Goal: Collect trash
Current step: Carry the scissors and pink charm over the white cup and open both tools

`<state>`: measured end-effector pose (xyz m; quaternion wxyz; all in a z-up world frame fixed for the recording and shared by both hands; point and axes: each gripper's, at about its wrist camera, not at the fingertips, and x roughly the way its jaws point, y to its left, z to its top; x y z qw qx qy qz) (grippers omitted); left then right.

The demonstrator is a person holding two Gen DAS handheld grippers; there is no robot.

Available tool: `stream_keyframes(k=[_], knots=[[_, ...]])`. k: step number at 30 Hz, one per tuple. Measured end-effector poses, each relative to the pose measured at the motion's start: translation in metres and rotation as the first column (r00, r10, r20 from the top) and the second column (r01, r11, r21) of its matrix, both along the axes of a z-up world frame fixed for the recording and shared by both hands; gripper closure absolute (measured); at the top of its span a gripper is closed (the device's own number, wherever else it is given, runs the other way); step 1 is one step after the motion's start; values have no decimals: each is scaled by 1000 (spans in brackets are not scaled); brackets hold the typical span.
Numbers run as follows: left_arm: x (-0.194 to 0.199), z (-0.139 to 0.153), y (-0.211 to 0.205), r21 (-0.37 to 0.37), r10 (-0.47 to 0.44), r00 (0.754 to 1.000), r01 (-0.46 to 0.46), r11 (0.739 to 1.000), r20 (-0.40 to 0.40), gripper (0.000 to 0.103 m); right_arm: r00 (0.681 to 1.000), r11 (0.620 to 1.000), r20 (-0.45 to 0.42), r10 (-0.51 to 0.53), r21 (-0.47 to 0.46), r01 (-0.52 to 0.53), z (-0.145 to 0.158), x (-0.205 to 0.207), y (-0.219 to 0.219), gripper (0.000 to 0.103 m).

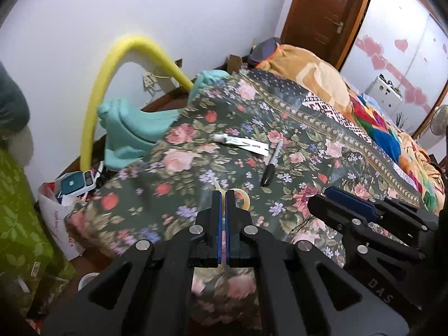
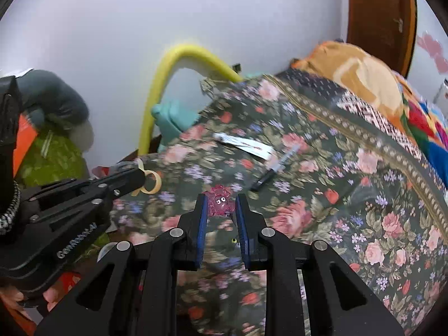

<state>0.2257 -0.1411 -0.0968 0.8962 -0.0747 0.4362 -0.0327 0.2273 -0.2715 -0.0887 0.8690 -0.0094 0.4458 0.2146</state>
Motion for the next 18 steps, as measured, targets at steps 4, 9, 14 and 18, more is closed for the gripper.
stream_keyframes(k=[4, 9, 14, 18], knots=[[-25, 10, 19, 5, 28, 999, -28, 1000, 28, 103, 999, 1000, 26, 25, -4, -25, 15, -17, 20, 85], [-62, 16, 52, 11, 77, 996, -77, 997, 47, 103, 997, 998, 51, 61, -9, -61, 27, -41, 48, 85], [-101, 19, 93, -1, 135, 989, -135, 991, 56, 103, 993, 994, 37, 109, 12, -110, 29, -65, 82, 85], [-131, 18, 126, 8, 181, 982, -182, 983, 61, 103, 989, 989, 24, 146, 12, -146, 24, -84, 110, 85]])
